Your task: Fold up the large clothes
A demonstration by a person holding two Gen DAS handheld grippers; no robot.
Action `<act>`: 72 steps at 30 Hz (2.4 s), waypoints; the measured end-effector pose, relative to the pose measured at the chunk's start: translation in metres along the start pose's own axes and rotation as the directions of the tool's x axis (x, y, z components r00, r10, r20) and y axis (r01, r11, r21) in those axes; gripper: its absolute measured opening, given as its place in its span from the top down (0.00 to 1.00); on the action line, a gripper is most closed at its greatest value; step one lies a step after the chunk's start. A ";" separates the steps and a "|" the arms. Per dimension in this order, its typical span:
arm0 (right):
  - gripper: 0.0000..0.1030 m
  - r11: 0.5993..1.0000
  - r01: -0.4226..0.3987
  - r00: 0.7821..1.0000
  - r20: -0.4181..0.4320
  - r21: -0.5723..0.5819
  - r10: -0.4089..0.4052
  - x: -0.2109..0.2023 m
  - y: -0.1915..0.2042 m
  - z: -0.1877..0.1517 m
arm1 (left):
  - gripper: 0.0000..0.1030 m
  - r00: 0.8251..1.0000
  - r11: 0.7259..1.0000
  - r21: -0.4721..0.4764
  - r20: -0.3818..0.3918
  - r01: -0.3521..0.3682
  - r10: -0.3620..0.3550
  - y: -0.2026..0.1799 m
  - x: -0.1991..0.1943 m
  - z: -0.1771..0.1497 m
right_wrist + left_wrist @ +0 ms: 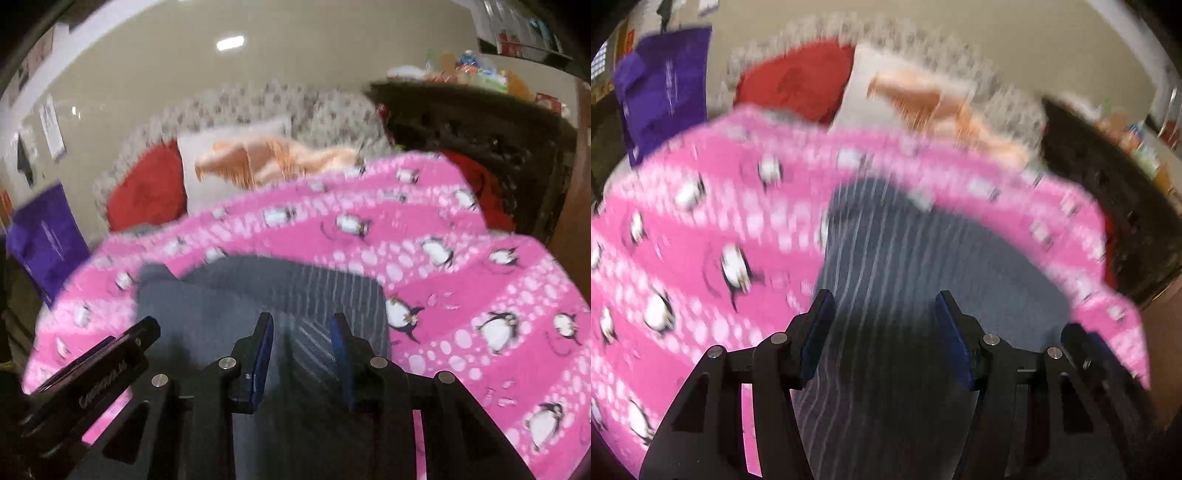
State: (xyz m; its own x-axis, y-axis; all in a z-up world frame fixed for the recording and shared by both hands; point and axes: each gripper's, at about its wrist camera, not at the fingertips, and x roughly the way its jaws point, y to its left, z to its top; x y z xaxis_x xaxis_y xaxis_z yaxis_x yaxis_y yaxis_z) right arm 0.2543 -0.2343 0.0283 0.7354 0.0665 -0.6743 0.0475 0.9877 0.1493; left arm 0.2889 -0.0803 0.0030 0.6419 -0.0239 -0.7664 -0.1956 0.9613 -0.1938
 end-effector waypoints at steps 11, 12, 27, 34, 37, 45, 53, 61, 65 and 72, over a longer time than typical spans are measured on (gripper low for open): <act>0.67 1.000 -0.012 0.994 -0.112 0.007 0.013 0.070 -0.026 -0.036 | 0.21 0.997 0.996 -0.081 -0.062 0.047 -0.052 0.023 0.049 -0.020; 0.67 1.000 -0.021 0.992 -0.124 0.020 0.024 0.075 -0.029 -0.035 | 0.21 0.997 0.996 -0.082 -0.060 0.041 -0.046 0.022 0.048 -0.020; 0.62 0.963 -0.206 0.973 -0.070 0.174 0.221 0.039 -0.063 -0.023 | 0.22 0.984 0.979 -0.121 -0.054 0.164 -0.171 0.032 0.014 -0.012; 0.24 0.972 -0.223 0.975 0.021 0.074 0.222 -0.029 -0.117 -0.023 | 0.21 0.992 0.986 0.135 0.060 0.101 -0.110 0.054 -0.067 -0.027; 0.24 0.952 -0.297 0.952 -0.055 0.072 0.301 -0.018 -0.120 -0.046 | 0.21 0.988 0.961 0.231 -0.028 0.151 -0.149 0.060 -0.064 -0.063; 0.17 0.771 -0.528 0.764 -0.196 0.357 0.614 0.051 -0.112 -0.093 | 0.06 0.916 0.899 0.193 -0.169 0.393 -0.364 0.063 -0.049 -0.124; 0.47 0.875 -0.484 0.861 -0.183 -0.006 0.475 0.068 -0.059 -0.051 | 0.01 0.921 0.891 0.234 -0.122 0.390 -0.371 0.052 -0.049 -0.146; 0.59 0.903 -0.400 0.911 -0.175 -0.155 0.374 0.075 -0.036 -0.056 | 0.50 0.969 0.875 0.439 0.035 0.205 -0.245 0.016 -0.071 -0.159; 0.68 0.870 -0.492 0.853 -0.211 -0.023 0.477 0.076 -0.043 -0.055 | 0.59 0.960 0.885 0.403 0.055 0.231 -0.276 0.031 -0.088 -0.158; 0.70 0.772 -0.635 0.736 -0.272 0.043 0.620 0.070 0.010 -0.077 | 0.60 0.967 0.920 0.339 0.083 0.198 -0.239 0.107 -0.123 -0.150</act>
State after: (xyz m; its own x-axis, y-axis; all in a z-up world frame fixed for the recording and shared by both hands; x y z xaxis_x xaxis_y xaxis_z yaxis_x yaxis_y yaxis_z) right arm 0.2540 -0.2091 -0.0728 0.3866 0.7000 -0.6004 -0.4011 0.7139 0.5741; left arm 0.0777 -0.0152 -0.0153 0.7291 -0.2304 -0.6445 0.1987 0.9723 -0.1228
